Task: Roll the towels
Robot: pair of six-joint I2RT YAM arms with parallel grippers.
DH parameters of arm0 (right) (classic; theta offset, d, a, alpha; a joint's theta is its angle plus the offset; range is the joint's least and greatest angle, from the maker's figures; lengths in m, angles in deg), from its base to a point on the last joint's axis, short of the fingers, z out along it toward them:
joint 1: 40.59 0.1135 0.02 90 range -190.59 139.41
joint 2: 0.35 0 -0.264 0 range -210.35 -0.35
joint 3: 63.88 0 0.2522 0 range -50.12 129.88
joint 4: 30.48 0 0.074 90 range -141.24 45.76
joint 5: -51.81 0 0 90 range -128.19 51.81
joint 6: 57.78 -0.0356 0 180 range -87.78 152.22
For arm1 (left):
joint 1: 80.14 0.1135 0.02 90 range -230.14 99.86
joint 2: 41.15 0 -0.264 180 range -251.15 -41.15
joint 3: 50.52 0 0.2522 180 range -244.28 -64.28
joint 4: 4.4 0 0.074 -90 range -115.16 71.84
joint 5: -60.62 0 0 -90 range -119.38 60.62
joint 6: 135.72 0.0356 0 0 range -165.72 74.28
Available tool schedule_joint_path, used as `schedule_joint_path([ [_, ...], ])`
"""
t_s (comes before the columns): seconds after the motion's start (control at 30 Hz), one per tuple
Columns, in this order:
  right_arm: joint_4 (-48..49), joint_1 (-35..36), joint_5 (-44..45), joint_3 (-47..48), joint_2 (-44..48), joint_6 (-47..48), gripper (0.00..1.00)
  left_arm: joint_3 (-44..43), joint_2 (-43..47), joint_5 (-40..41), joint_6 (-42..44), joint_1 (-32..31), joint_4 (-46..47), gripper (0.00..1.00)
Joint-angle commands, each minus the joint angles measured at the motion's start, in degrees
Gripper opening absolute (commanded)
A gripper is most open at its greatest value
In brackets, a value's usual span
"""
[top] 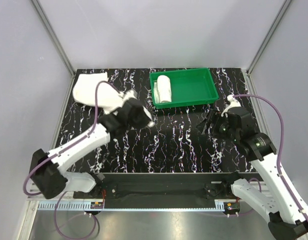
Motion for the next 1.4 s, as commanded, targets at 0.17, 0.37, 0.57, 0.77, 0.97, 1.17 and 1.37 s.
schedule_joint_path([
  [0.17,-7.4,0.4,5.0,4.0,2.6,-3.2,0.8,-3.7,-10.8,6.2,-11.9,-27.0,-5.8,0.45],
  [0.37,-4.4,0.5,-6.6,-4.3,5.6,-7.6,0.81,0.2,-2.9,10.4,-10.4,-26.0,-6.0,0.69],
  [0.57,0.9,0.5,-13.8,-14.5,3.2,-10.3,0.81,3.5,8.5,11.3,-5.3,-12.4,-10.3,0.71],
  [0.77,4.8,3.5,-14.1,-17.1,-4.6,-8.2,0.79,12.4,14.9,3.4,0.5,11.3,-5.1,0.7],
  [0.97,4.0,13.8,-4.2,-12.7,-16.6,-7.6,0.79,16.1,8.9,-9.6,5.6,35.2,3.2,0.69],
  [1.17,3.3,17.3,3.2,-9.1,-25.0,-5.4,0.79,8.0,-5.6,-12.1,7.2,43.9,8.0,0.68],
  [1.37,5.9,17.3,3.6,-7.9,-31.9,-2.6,0.75,-2.8,-21.5,-11.7,7.2,46.1,8.2,0.67],
])
